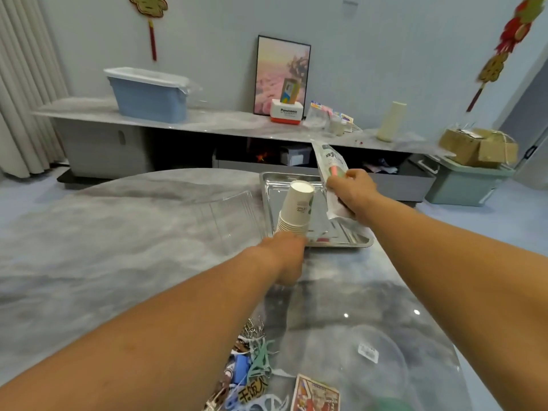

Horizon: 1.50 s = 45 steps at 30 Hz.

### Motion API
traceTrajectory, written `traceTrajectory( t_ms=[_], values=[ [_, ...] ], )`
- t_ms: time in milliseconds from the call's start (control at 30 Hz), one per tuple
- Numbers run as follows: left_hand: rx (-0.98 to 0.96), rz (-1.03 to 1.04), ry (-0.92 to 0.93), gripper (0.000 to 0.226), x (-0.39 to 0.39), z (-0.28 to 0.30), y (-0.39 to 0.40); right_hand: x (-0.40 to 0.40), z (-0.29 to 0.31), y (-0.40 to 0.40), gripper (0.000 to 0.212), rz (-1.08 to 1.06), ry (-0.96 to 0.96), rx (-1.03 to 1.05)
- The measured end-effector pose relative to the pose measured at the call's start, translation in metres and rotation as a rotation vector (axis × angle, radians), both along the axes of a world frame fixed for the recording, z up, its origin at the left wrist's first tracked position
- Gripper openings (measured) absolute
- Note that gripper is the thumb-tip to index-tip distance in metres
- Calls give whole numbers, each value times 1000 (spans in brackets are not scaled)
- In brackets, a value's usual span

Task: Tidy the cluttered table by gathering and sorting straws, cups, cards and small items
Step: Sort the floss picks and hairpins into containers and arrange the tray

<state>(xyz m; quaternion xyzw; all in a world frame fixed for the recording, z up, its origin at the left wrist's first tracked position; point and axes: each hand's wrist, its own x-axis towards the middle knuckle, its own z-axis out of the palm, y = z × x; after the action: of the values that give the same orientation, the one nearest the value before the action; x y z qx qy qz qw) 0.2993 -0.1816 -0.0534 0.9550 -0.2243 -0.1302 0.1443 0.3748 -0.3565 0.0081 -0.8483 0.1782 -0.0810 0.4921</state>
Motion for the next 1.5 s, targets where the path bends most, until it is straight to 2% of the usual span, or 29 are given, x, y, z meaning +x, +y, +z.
traceTrajectory(
  t_ms=[133, 267, 367, 533, 667, 767, 967, 1167, 1300, 1367, 1467, 1500],
  values=[
    [98, -55, -51, 60, 10, -11, -2, 16, -16, -10, 70, -20, 24, -49],
    [106, -77, -103, 66, 15, -22, 2, 24, -26, -11, 71, 2, 51, -221],
    [51, -80, -104, 55, 16, -30, 5, 23, -40, -10, 66, 36, 96, -380],
    [-132, -66, -122, 54, 9, -38, 20, 13, -61, 1, 63, 99, 122, -596],
    [-273, -11, -21, 47, -7, -43, 34, 1, -78, 10, 55, 126, 142, -556],
    [-281, -35, 29, 41, -18, -42, 44, -9, -89, 15, 51, 150, 142, -530],
    [-277, -46, 110, 41, -53, -38, 58, -46, -94, 27, 57, 180, 182, -538],
    [-243, -32, 83, 44, -89, -26, 66, -110, -72, 38, 43, 9, 12, -554],
    [-354, 150, -62, 57, -119, -13, 91, -165, -61, 50, 19, -86, -46, -556],
    [-389, 247, -115, 58, -137, -9, 106, -190, -54, 55, 3, 1, 6, -550],
    [-369, 312, -116, 55, -166, -16, 119, -216, -48, 60, 2, 361, 216, -506],
    [-347, 334, -114, 56, -175, -19, 122, -225, -45, 61, 12, 505, 311, -456]
  ],
)
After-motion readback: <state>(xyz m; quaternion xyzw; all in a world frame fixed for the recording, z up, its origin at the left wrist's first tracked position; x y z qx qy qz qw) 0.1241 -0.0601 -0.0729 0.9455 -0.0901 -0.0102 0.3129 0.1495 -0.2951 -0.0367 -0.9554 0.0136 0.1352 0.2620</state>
